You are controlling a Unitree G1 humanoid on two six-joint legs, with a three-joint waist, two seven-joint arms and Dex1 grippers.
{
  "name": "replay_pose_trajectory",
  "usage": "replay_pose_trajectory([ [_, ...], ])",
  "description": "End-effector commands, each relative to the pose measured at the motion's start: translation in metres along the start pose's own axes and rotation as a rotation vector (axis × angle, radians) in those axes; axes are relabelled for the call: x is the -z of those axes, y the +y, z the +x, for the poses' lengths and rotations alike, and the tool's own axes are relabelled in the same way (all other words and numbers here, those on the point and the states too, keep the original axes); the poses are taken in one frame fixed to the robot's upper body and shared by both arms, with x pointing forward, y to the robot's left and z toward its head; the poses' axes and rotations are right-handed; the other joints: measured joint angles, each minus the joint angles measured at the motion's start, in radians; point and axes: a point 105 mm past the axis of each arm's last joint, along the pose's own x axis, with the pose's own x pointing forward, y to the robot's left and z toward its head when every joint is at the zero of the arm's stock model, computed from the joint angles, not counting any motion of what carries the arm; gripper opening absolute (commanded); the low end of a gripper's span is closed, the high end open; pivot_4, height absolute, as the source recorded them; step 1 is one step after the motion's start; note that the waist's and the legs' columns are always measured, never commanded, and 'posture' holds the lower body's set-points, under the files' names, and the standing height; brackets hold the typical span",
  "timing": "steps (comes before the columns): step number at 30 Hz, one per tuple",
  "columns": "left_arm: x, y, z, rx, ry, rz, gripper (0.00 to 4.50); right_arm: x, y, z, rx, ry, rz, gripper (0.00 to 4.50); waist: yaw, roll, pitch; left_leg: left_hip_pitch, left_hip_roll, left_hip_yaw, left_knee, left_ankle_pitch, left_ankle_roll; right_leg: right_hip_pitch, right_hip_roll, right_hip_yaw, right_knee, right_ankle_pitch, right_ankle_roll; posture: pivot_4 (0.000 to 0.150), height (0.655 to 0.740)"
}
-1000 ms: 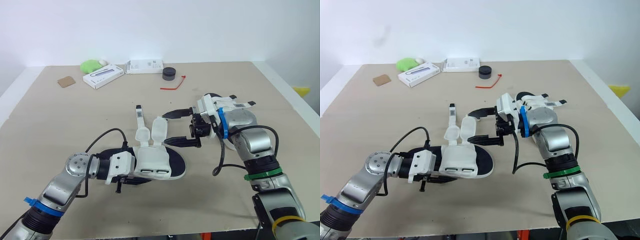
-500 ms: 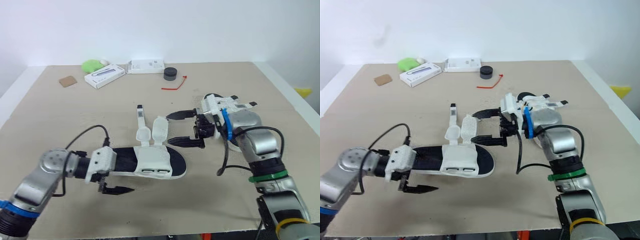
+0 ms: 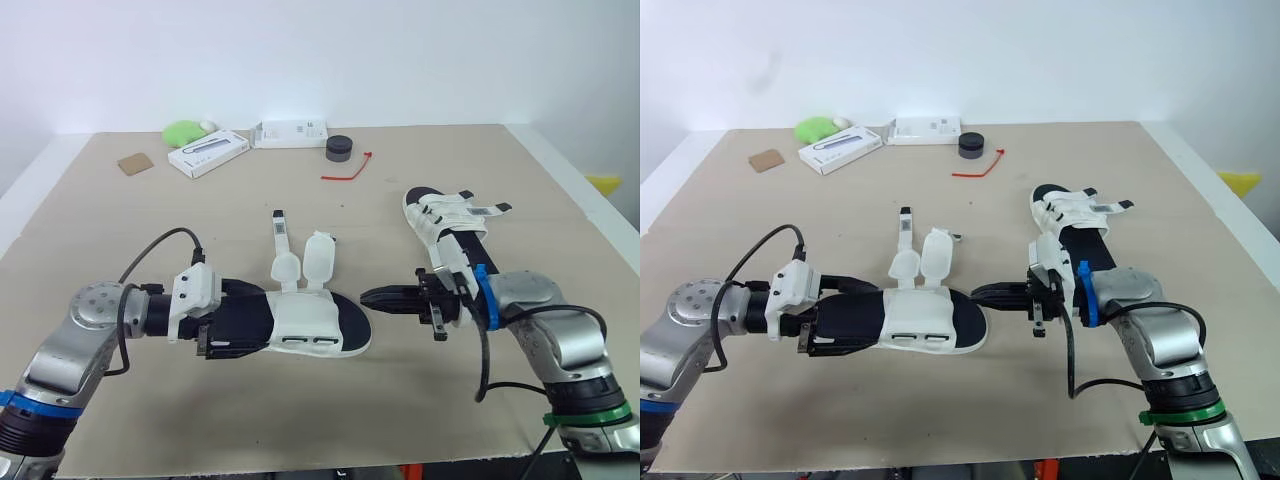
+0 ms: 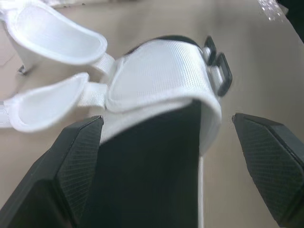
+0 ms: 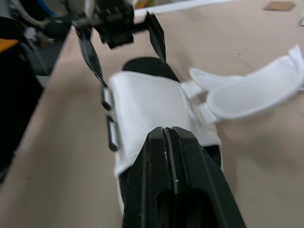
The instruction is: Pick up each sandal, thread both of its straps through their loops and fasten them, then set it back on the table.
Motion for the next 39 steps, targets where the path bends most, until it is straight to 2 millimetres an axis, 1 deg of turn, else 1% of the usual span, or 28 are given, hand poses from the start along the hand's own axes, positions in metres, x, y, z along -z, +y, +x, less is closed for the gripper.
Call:
replay_pose_trajectory([
  [1, -0.011, 0.009, 0.003, -0.012, -0.032, 0.018, 4.5, 0.002, 0.005, 0.013, -0.013, 0.007, -0.043, 0.07, 0.0, 0.0, 0.0, 0.0, 0.0, 0.0, 0.0, 0.0, 0.0, 0.0, 0.001, 0.001, 0.0, 0.0, 0.0, 0.15, 0.74],
  [6, -0.018, 0.013, 0.009, -0.017, -0.051, 0.017, 4.5, 0.024, 0.007, 0.021, -0.017, 0.088, -0.064, 0.07, 0.0, 0.0, 0.0, 0.001, 0.001, 0.0, 0.0, 0.0, 0.001, 0.001, 0.004, 0.003, 0.0, 0.0, 0.0, 0.15, 0.74],
  [10, -0.02, 0.013, 0.012, -0.02, -0.058, 0.013, 4.5, 0.032, 0.005, 0.023, -0.008, 0.12, -0.071, 0.07, 0.0, 0.0, 0.0, 0.001, 0.001, 0.0, 0.0, 0.0, 0.001, 0.001, 0.003, 0.004, 0.0, 0.0, 0.0, 0.15, 0.74],
  [13, -0.021, 0.02, 0.013, -0.069, -0.076, -0.012, 4.5, 0.039, -0.004, 0.027, 0.023, 0.159, -0.078, 0.07, 0.001, 0.0, 0.0, 0.001, 0.001, 0.0, 0.0, 0.0, 0.001, 0.001, 0.003, 0.004, 0.0, 0.0, 0.0, 0.15, 0.74],
  [17, -0.016, 0.037, 0.01, -0.171, -0.095, -0.104, 4.5, 0.042, -0.004, 0.029, 0.016, 0.181, -0.088, 0.07, 0.001, -0.001, 0.0, 0.002, 0.001, 0.001, 0.0, 0.0, 0.001, 0.002, 0.004, 0.004, 0.0, 0.001, 0.0, 0.15, 0.74],
  [21, -0.004, 0.057, 0.006, -0.26, -0.086, -0.274, 4.5, 0.041, -0.004, 0.03, 0.012, 0.179, -0.105, 0.07, 0.0, -0.001, 0.0, 0.002, 0.002, 0.001, 0.0, 0.0, 0.001, 0.002, 0.005, 0.004, 0.0, 0.001, 0.0, 0.15, 0.74],
  [25, -0.007, 0.072, 0.006, -0.285, -0.137, -0.491, 4.5, 0.039, -0.005, 0.03, 0.008, 0.18, -0.126, 0.07, 0.0, -0.001, 0.0, 0.002, 0.002, 0.0, 0.001, 0.0, 0.001, 0.002, 0.005, 0.004, 0.0, 0.001, 0.0, 0.15, 0.74],
  [27, -0.006, 0.076, 0.006, -0.278, -0.148, -0.588, 4.5, 0.037, -0.006, 0.031, 0.009, 0.174, -0.135, 0.07, -0.001, -0.002, 0.0, 0.002, 0.002, 0.001, 0.001, 0.0, 0.001, 0.002, 0.005, 0.005, 0.0, 0.001, 0.0, 0.15, 0.74],
  [29, -0.003, 0.08, 0.009, -0.252, -0.157, -0.781, 4.5, 0.036, -0.006, 0.031, 0.007, 0.171, -0.141, 0.07, -0.001, -0.002, 0.0, 0.002, 0.002, 0.001, 0.001, 0.0, 0.001, 0.002, 0.005, 0.005, 0.0, 0.002, 0.0, 0.15, 0.74],
  [31, -0.003, 0.082, 0.012, -0.228, -0.166, -0.897, 4.5, 0.035, -0.006, 0.031, 0.005, 0.17, -0.145, 0.07, 0.0, -0.002, 0.0, 0.002, 0.002, 0.0, 0.001, 0.0, 0.001, 0.002, 0.005, 0.005, 0.001, 0.002, 0.0, 0.15, 0.74],
  [33, -0.004, 0.08, 0.013, -0.203, -0.157, -0.968, 4.5, 0.034, -0.007, 0.031, 0.004, 0.168, -0.148, 0.07, -0.001, -0.002, 0.0, 0.002, 0.001, -0.001, 0.001, 0.0, 0.001, 0.002, 0.005, 0.005, 0.001, 0.002, 0.0, 0.15, 0.74],
  [34, -0.003, 0.082, 0.013, -0.201, -0.158, -1.027, 4.5, 0.034, -0.007, 0.031, 0.006, 0.167, -0.15, 0.07, -0.001, -0.002, 0.0, 0.002, 0.001, -0.001, 0.001, 0.0, 0.001, 0.002, 0.005, 0.005, 0.001, 0.002, -0.001, 0.15, 0.74],
  [35, -0.001, 0.084, 0.013, -0.209, -0.154, -1.066, 4.5, 0.034, -0.007, 0.031, 0.006, 0.166, -0.152, 0.07, -0.001, -0.002, 0.0, 0.002, 0.001, -0.001, 0.001, 0.0, 0.0, 0.002, 0.005, 0.005, 0.001, 0.005, -0.005, 0.15, 0.74],
  [39, 0.003, 0.092, 0.013, -0.232, -0.177, -1.173, 4.5, 0.032, -0.007, 0.031, 0.006, 0.161, -0.157, 0.07, -0.001, -0.002, 0.0, 0.002, 0.0, -0.002, 0.001, 0.001, 0.0, 0.002, 0.004, 0.004, 0.001, 0.005, -0.006, 0.15, 0.74],
])
